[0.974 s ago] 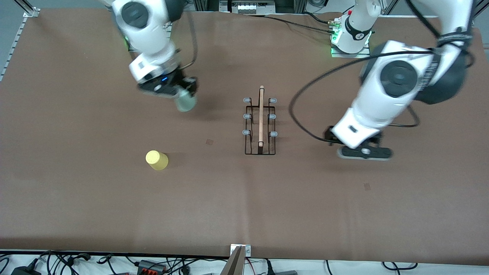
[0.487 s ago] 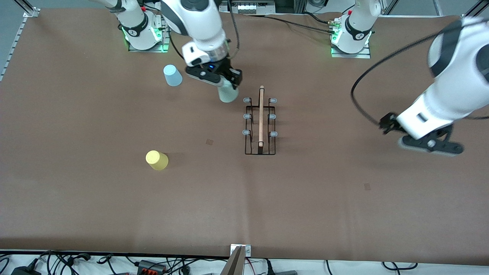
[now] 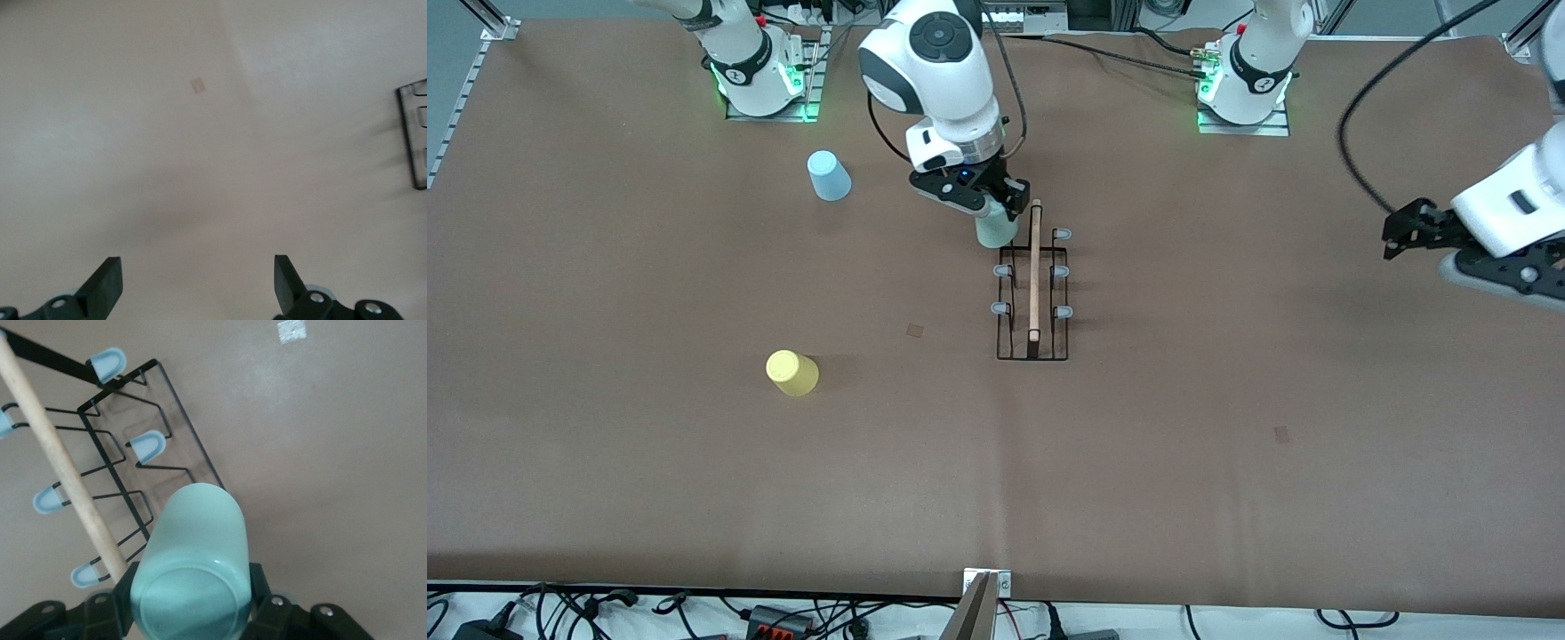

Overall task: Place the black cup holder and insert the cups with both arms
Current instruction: 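Lower the mint cup onto a holder peg and open the right gripper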

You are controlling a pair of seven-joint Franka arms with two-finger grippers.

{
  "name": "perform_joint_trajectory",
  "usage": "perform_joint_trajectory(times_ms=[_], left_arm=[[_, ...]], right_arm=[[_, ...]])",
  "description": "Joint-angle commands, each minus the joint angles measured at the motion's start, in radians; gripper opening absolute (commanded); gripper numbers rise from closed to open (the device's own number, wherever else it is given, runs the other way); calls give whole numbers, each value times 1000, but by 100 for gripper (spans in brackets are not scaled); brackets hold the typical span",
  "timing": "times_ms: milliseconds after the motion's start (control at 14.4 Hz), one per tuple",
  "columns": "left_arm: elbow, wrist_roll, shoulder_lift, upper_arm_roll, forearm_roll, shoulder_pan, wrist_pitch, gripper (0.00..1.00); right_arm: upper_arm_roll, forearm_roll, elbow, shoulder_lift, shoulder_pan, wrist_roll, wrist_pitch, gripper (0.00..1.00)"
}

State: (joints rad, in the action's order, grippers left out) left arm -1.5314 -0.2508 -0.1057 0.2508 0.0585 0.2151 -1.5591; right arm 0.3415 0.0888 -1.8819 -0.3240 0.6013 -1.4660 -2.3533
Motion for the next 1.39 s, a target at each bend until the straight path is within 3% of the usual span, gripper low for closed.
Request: perform_joint_trajectory(times_ms=[0,70,139,209,278,417,626,904,974,1183,1322], left_arm=[[-191,4,139,-132,-36,-153,-71,100],[-251,28,183,-187,-37,-196,-117,100],[-294,59,210,-226,-39,-250,-157,100],[-306,79,221,-258,-39,-267,-179,100],[-305,81,221,-263,-39,-267,-180,100],[-280,84,212,-263,-36,-267,-176,100],[-176,85,164,-261,-39,-243,-49,100],[-89,81,126,-254,-48,-244,8,100],[-75,84,117,-252,-49,-246,8,100],[-72,82,104,-255,-49,-241,1,100],[-72,82,104,-254,-48,-244,2,100]], right_arm=[[-4,28,35,-23,17,-39,11,15],[-4,29,35,-24,18,-39,11,16],[-4,29,35,-33,18,-37,11,36],[-4,29,33,-36,15,-27,11,90],[-4,29,33,-41,12,-25,11,100],[-7,29,58,-41,3,-14,18,100],[-12,26,82,-18,-37,30,72,100],[-16,25,79,45,-249,449,253,100],[-38,25,79,45,-302,578,275,100],[-185,9,86,16,-374,930,232,100],[-210,14,84,-25,-408,1085,169,100]])
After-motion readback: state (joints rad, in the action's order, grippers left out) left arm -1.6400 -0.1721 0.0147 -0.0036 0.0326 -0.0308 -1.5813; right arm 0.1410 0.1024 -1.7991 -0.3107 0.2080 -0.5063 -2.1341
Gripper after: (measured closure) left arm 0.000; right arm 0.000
